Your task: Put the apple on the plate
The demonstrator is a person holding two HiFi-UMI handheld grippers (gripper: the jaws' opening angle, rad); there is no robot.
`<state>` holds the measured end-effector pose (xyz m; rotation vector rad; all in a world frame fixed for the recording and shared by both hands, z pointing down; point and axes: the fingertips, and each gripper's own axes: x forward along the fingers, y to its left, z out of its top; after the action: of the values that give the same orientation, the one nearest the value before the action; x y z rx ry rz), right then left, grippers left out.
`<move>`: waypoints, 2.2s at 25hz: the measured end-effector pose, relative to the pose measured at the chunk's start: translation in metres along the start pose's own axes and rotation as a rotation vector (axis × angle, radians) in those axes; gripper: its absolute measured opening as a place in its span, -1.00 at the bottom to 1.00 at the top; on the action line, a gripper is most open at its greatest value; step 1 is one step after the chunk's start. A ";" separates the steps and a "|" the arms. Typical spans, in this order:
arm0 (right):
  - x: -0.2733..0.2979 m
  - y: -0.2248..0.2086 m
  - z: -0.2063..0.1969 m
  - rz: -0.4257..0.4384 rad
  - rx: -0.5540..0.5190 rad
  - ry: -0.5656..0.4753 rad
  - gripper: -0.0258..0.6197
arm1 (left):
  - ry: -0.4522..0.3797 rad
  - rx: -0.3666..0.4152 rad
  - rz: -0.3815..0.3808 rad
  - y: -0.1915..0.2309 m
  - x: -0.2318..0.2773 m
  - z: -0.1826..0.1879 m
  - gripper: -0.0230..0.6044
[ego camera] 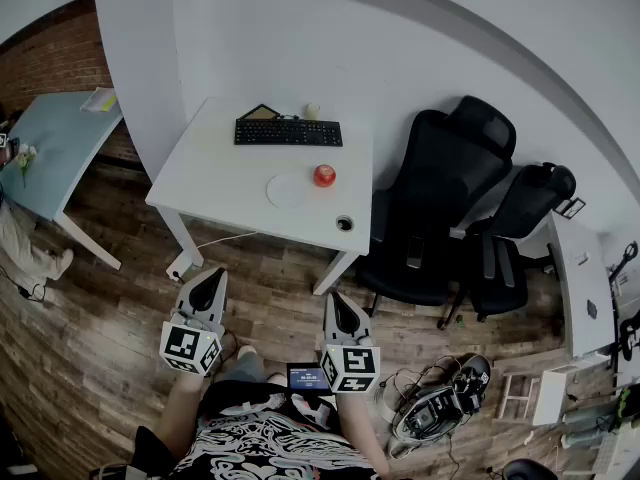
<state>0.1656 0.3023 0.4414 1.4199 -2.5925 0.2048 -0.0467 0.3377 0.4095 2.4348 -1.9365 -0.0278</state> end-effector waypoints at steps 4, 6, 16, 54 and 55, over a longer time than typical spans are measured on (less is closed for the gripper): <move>-0.014 0.004 0.001 -0.005 0.007 -0.007 -0.83 | 0.028 0.026 -0.029 -0.010 -0.009 0.001 -0.88; -0.019 0.005 0.002 -0.003 0.009 -0.014 -0.83 | 0.037 0.046 -0.038 -0.015 -0.013 0.001 -0.88; -0.030 -0.001 0.013 0.005 0.068 -0.104 -0.83 | 0.087 0.090 0.013 -0.017 -0.021 -0.008 -0.88; 0.271 -0.090 0.026 -0.016 0.159 0.041 -0.83 | 0.149 0.056 -0.121 0.142 0.286 -0.031 -0.88; 0.279 -0.090 0.027 -0.018 0.154 0.040 -0.83 | 0.158 0.076 -0.134 0.144 0.291 -0.034 -0.88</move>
<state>0.0916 0.0204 0.4798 1.4718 -2.5789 0.4346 -0.1205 0.0224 0.4495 2.5240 -1.7389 0.2323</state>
